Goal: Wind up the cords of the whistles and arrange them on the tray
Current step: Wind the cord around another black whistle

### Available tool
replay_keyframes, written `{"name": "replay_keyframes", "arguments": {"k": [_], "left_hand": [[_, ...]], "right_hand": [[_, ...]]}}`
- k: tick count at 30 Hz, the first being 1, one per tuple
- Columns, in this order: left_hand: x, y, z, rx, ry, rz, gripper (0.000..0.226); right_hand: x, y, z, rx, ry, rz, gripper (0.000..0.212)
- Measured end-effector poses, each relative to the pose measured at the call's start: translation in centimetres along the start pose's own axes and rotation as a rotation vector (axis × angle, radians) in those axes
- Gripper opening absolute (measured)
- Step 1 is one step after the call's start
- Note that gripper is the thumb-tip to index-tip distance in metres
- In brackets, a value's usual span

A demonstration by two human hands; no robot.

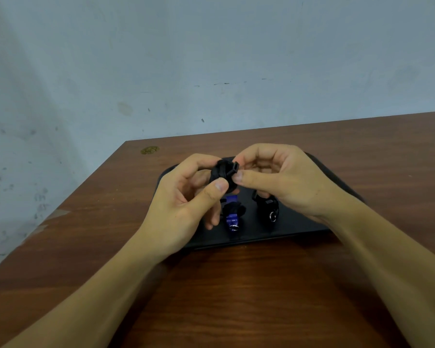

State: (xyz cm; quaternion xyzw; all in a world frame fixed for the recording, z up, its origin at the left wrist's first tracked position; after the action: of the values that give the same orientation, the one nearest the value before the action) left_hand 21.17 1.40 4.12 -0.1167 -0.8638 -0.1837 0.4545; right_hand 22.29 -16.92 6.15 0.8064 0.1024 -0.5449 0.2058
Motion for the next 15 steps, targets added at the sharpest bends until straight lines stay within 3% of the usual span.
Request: {"name": "replay_keyframes", "arguments": {"k": [5,11,15], "left_hand": [[0.0,0.1,0.0,-0.003,0.042,0.024,0.028],[0.2,0.1,-0.1,0.007,0.039,-0.039,0.031],[0.7,0.1,0.0,-0.007,-0.010,-0.170,0.019]], "right_hand": [[0.6,0.1,0.0,-0.027,-0.034,0.033,0.006],[0.9,-0.8,0.0,-0.132,-0.080,-0.268,0.012],[0.8,-1.1,-0.1,-0.137,-0.096,-0.280,0.021]]}}
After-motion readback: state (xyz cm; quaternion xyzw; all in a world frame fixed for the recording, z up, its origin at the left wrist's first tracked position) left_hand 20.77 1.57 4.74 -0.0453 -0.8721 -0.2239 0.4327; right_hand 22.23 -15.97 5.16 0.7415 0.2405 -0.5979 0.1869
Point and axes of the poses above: each hand's wrist, its own z-axis away from the middle knuckle, its own y-axis out of the back of the hand, x = y × z, the point moved 2 cm from there along -z, towards the middle knuckle, and after that the axes turned 5 degrees about -x, right-handed, at the moved point
